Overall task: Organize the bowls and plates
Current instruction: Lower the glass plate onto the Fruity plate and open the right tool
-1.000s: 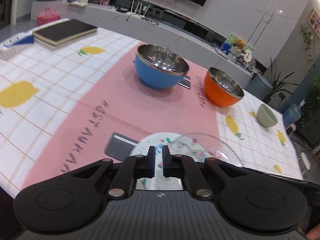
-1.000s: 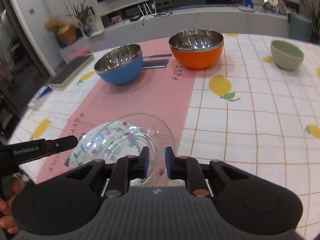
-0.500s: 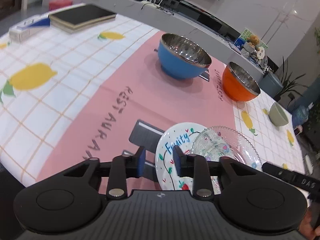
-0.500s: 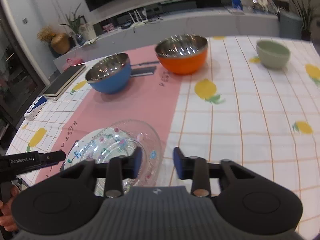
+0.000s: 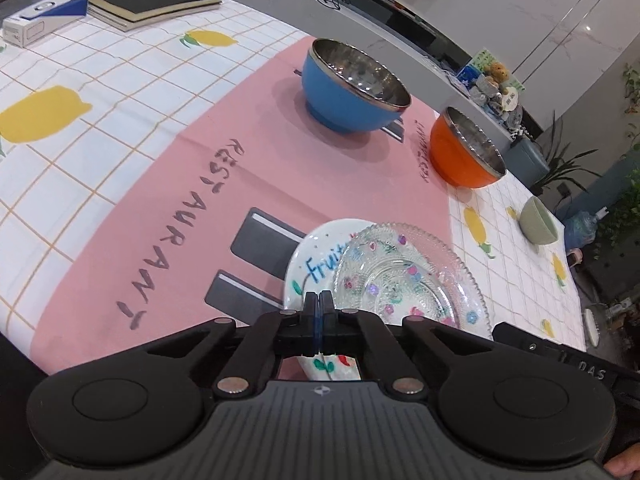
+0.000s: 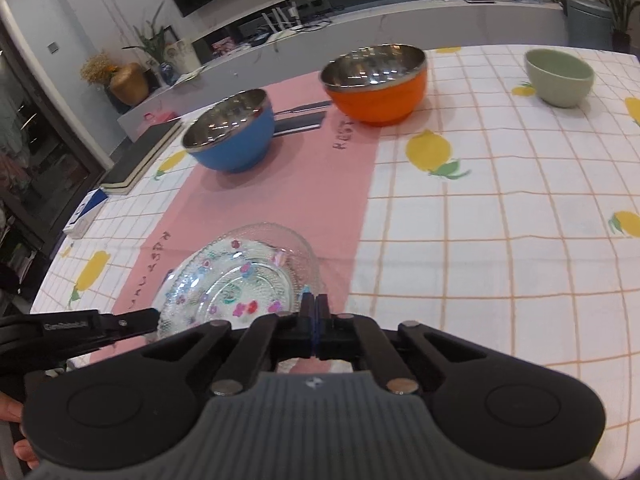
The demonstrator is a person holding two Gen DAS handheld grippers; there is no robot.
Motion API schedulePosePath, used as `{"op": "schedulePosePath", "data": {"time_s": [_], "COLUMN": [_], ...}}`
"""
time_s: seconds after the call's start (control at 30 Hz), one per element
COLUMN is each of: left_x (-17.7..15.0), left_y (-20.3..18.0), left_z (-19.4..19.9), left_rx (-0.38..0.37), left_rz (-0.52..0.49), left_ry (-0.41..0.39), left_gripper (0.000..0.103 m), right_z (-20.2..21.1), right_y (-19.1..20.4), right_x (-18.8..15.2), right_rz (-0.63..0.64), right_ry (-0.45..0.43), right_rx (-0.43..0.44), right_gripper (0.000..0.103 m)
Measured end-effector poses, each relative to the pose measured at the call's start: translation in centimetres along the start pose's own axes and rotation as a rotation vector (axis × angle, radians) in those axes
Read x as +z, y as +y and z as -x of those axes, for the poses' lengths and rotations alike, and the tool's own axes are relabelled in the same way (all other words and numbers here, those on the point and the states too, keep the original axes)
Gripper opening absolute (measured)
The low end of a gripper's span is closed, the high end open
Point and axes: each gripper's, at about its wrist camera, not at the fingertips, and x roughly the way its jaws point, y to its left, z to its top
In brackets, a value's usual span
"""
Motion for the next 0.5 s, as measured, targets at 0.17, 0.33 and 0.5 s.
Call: {"op": "schedulePosePath", "data": {"time_s": [0.17, 0.33, 0.5], "left_x": [0.8, 1.4, 0.8], "left_y": [0.3, 0.9, 1.3], "left_z": [1.8, 1.5, 0.5], "left_rx": [0.022, 0.039, 0.015], "left_rz": [-0.005, 0.001, 0.056], "left_ry": [-0.081, -0.061, -0.032], "left_gripper": [0.008, 0.033, 0.034], "right_z": [-0.3, -0.4, -1.2], "right_y": [0.8, 0.2, -0.1], "right_x": [0.2, 0.3, -0.1], "right_rz": [0.025, 0.006, -0.026], "right_ry": [-0.004, -0.005, 0.043], "right_rx": [-0.004, -0.044, -0.020], "right_gripper": [0.000, 0.016, 0.016]}}
